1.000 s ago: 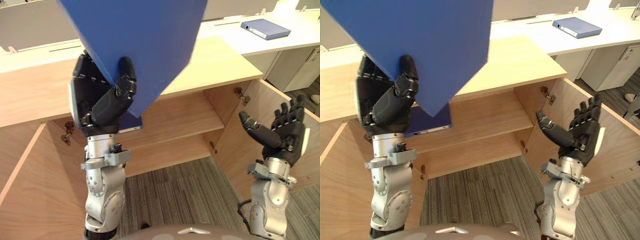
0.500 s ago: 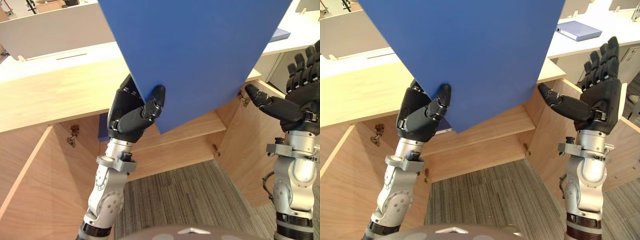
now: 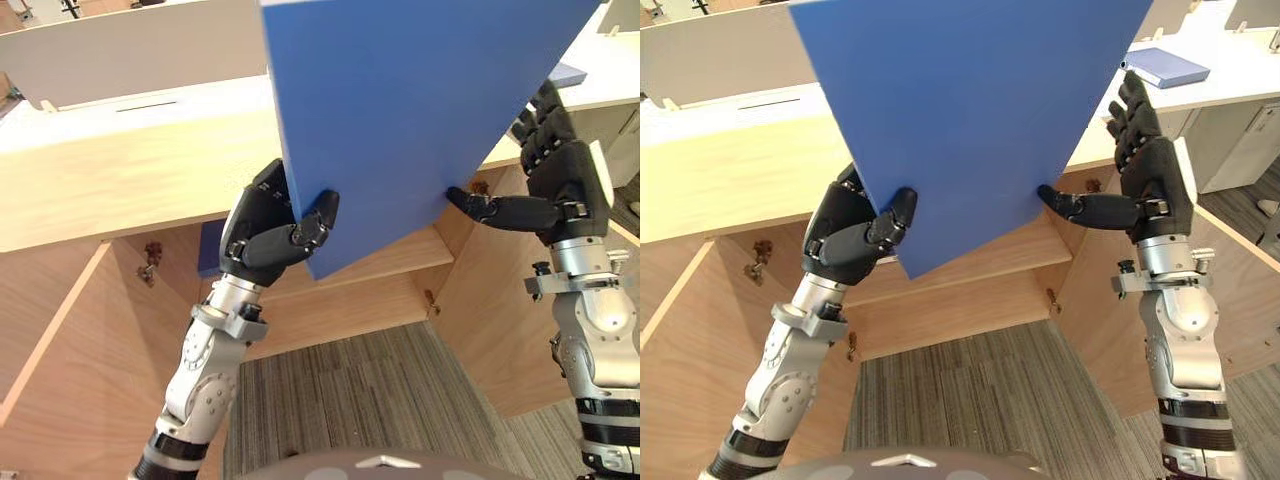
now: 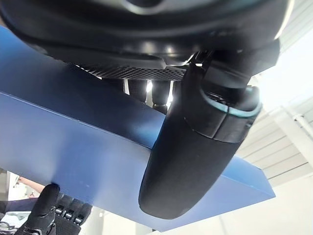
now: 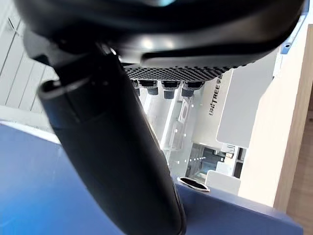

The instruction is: Walk over to the cabinet, pick up the folder, carry it to the office cabinet, place the folder inside the office cabinet, then close the office cabinet door

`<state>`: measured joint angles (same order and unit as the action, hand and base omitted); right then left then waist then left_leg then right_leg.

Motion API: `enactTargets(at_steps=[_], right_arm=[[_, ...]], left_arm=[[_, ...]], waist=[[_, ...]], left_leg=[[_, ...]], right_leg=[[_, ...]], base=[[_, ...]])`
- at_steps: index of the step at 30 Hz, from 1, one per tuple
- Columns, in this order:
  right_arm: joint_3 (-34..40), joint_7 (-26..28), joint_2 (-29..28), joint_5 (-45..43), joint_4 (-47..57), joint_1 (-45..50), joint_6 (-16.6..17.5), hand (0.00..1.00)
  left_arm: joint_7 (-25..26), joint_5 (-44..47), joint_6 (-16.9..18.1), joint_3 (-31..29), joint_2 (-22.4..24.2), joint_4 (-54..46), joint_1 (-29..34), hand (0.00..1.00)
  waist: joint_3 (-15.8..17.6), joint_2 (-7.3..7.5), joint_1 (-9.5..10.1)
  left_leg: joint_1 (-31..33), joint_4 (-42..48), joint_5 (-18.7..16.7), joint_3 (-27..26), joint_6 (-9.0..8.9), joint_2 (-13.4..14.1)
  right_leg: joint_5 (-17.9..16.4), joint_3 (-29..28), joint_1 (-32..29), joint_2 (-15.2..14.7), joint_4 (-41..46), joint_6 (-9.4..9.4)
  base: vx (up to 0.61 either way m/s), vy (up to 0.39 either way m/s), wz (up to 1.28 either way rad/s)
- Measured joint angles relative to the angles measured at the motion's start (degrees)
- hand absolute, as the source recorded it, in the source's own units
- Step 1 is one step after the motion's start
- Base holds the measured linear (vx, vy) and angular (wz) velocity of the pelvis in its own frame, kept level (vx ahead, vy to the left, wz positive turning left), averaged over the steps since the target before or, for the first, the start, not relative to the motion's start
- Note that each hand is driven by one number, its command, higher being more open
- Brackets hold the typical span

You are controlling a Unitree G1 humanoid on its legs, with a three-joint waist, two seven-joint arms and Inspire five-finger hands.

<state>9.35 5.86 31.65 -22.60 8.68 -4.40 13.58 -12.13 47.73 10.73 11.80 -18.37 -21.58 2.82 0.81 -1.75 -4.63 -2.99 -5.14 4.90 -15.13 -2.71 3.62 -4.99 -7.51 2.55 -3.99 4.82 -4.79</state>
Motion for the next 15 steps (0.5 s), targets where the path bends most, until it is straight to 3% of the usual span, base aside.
enactTargets(at_steps=[11, 15], right_arm=[[-4.0, 1.0, -0.1, 4.1, -4.3, -0.7, -1.7, 1.0], [-3.8, 0.6, -0.6, 5.1, -5.7, -0.7, -1.8, 1.0]], left_arm=[[-0.1, -7.9, 0.0, -0.4, 0.0, 4.0, -2.1, 0.0], [1.5, -12.3, 0.0, -3.9, 0.1, 4.1, -2.2, 0.0]], waist=[[0.0, 0.05, 0.18], [0.0, 0.03, 0.1]], left_leg=[[0.5, -0.3, 0.8, 0.2, 0.21, 0.0], [0.7, -0.3, 1.3, 0.6, 0.2, 0.1]], right_leg=[[0.8, 0.4, -0.3, 0.0, -0.6, 0.26], [1.3, 0.7, -0.2, 0.1, -1.1, 0.37]], base=[[-0.03, 0.012, 0.0], [-0.01, 0.005, 0.02]])
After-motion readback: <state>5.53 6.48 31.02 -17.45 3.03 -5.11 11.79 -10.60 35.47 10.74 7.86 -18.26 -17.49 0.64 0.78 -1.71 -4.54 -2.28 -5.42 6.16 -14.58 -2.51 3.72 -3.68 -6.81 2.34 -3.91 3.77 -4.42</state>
